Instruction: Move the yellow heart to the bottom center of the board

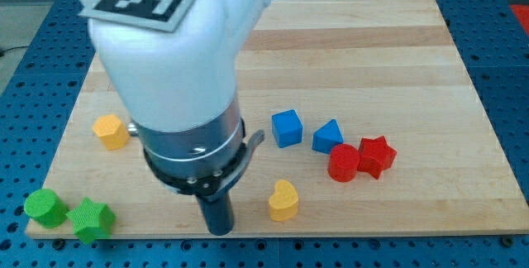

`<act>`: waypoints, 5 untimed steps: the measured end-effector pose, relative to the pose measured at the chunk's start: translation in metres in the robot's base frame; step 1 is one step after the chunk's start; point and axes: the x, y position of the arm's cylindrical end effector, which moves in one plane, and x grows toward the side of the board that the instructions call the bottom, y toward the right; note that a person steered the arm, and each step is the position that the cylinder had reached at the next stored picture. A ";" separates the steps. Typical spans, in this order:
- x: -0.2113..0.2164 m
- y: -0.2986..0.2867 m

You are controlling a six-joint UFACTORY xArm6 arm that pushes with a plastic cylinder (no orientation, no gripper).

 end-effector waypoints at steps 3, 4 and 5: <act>-0.176 -0.032; -0.275 -0.032; -0.379 -0.021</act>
